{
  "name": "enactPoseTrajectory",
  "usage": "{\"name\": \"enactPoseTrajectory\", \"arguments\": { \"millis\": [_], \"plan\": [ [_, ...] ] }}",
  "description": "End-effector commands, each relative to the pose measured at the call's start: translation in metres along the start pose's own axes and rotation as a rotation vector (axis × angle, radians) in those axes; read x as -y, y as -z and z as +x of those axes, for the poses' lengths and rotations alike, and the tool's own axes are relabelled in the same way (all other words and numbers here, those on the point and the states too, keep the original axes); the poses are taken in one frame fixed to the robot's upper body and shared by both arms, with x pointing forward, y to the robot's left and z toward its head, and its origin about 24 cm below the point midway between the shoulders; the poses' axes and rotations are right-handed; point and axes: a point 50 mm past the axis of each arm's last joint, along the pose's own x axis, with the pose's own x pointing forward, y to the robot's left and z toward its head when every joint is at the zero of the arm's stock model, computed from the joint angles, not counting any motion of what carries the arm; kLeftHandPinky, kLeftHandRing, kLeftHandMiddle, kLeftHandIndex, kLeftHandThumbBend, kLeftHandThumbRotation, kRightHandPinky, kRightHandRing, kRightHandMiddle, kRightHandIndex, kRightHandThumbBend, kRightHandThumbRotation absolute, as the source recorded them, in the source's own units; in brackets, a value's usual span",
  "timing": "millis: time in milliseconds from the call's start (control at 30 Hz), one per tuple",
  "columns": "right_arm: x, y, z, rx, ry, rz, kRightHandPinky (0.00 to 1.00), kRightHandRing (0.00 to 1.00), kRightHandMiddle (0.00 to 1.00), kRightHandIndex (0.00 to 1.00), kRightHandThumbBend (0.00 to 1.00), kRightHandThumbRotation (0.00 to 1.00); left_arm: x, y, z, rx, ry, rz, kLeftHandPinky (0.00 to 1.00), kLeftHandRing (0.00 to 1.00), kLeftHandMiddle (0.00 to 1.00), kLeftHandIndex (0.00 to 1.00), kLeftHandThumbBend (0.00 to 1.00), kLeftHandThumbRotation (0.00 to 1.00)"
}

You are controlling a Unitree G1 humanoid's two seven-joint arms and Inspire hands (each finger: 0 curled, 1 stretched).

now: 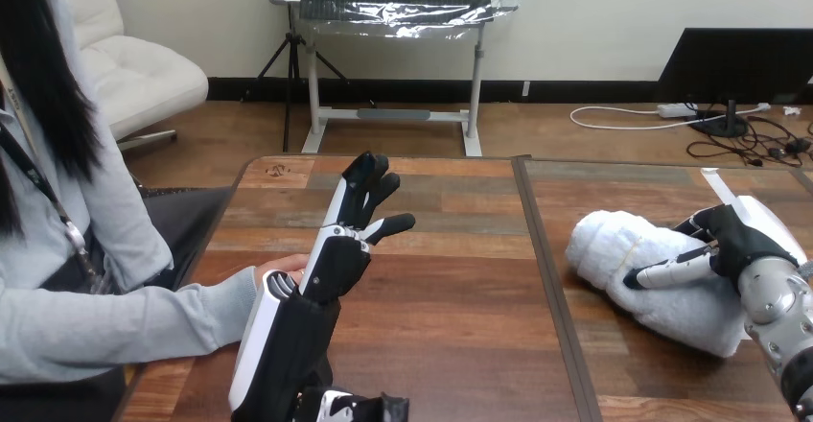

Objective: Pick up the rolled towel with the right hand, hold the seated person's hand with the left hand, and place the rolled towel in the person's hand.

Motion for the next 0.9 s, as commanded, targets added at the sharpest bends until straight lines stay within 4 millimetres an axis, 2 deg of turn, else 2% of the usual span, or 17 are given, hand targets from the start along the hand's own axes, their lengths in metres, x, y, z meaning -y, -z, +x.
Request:
{"name": "enactPoseTrajectory", "arguments": {
  "millis": [0, 133, 233, 567, 867],
  "plan": [
    [-0.0018, 0.006, -0.001, -0.019, 0.016, -0.034, 0.6, 0.71, 0.72, 0.51, 0.89, 0.0, -0.0014, -0.0047, 0.0129, 0.066, -0.004, -0.004, 0.82, 0.94, 0.98, 0.98, 1.0, 0.81],
    [0.0001, 0.0063, -0.001, -0.011, 0.035, -0.02, 0.58, 0.69, 0.7, 0.5, 0.89, 0.0, -0.0014, -0.0049, 0.0137, 0.069, -0.002, -0.001, 0.82, 0.94, 0.98, 0.98, 1.0, 0.81],
    [0.0011, 0.0063, -0.0013, 0.0, 0.052, -0.011, 0.53, 0.64, 0.66, 0.49, 0.89, 0.0, -0.0016, -0.0049, 0.0142, 0.068, -0.001, 0.001, 0.82, 0.94, 0.98, 0.98, 1.0, 0.81],
    [0.0035, 0.0053, -0.0025, 0.043, 0.119, 0.057, 0.55, 0.64, 0.66, 0.47, 0.9, 0.0, -0.0017, -0.0054, 0.0133, 0.062, -0.004, 0.0, 0.81, 0.93, 0.98, 0.98, 1.0, 0.82],
    [0.0054, 0.0028, -0.004, 0.083, 0.186, 0.164, 0.53, 0.59, 0.58, 0.48, 0.88, 0.0, -0.0022, -0.005, 0.0133, 0.065, -0.002, 0.009, 0.81, 0.93, 0.97, 0.98, 1.0, 0.82]
  ]
}}
